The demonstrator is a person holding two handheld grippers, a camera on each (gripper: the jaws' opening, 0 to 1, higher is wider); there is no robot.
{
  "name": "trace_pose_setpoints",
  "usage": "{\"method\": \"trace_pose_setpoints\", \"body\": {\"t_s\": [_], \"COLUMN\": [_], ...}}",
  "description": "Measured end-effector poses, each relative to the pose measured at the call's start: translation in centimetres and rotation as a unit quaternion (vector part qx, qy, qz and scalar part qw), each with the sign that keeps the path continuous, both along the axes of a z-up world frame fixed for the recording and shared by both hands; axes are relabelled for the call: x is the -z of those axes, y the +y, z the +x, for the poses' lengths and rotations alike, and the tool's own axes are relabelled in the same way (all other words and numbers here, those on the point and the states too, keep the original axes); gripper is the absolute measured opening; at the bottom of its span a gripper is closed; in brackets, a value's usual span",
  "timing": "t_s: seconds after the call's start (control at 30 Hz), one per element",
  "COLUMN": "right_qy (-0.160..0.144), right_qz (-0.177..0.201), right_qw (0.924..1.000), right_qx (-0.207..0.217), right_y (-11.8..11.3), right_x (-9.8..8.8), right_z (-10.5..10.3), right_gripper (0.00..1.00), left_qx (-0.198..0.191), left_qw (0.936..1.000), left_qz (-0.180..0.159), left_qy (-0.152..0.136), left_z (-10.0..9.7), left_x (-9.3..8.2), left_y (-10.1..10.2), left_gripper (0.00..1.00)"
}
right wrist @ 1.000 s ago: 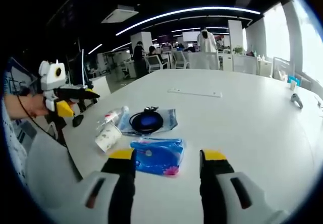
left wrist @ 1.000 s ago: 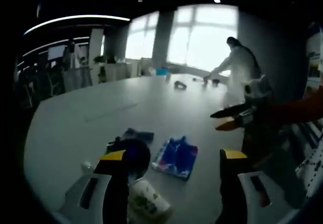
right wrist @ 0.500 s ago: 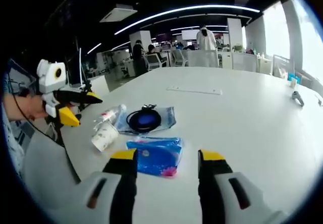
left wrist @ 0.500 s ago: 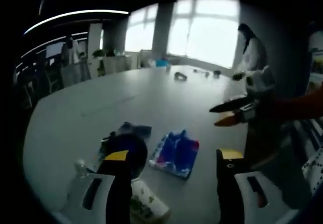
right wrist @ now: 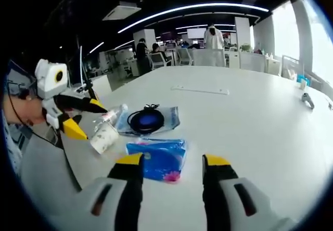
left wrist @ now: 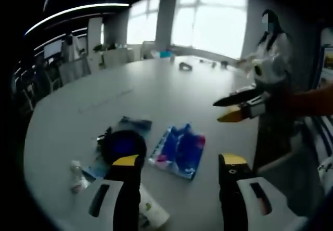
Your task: Arrange the tabletop items into an orderly group along one side of the table until the central work area is clear of visible clutter.
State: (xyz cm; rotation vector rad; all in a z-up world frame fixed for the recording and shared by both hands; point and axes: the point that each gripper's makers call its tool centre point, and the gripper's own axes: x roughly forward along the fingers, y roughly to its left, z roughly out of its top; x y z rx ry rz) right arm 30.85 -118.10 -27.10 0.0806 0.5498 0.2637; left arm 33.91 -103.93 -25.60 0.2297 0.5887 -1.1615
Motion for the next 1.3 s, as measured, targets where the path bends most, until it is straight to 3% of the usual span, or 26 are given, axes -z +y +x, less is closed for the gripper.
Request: {"method": "trace_pose_setpoints", "body": {"t_s": [0.97,1.3], "right_qy": [0.028,0.04], "right_qz": [-0.003,-0.004], "right_qw": [0.9996,0.9991], "right_qx": [0.006,0.01], "right_y": [-0.4,-0.4], "right_x": [3.1,4.3], "right_z": [0.8,1.3], "right_gripper": [0.38,0.36], "left_qx": [-0.013,-0.02], "left_qw": [0.9972,0.9953], "left_qz": [0.07,0.091], "left_qy": [0.022,0.029], "left_z": [0.1,0.2], "left_x": [4.6,5.7], "left_y": [-1.7,-2.3], "left_gripper": [0.47,0.39]}}
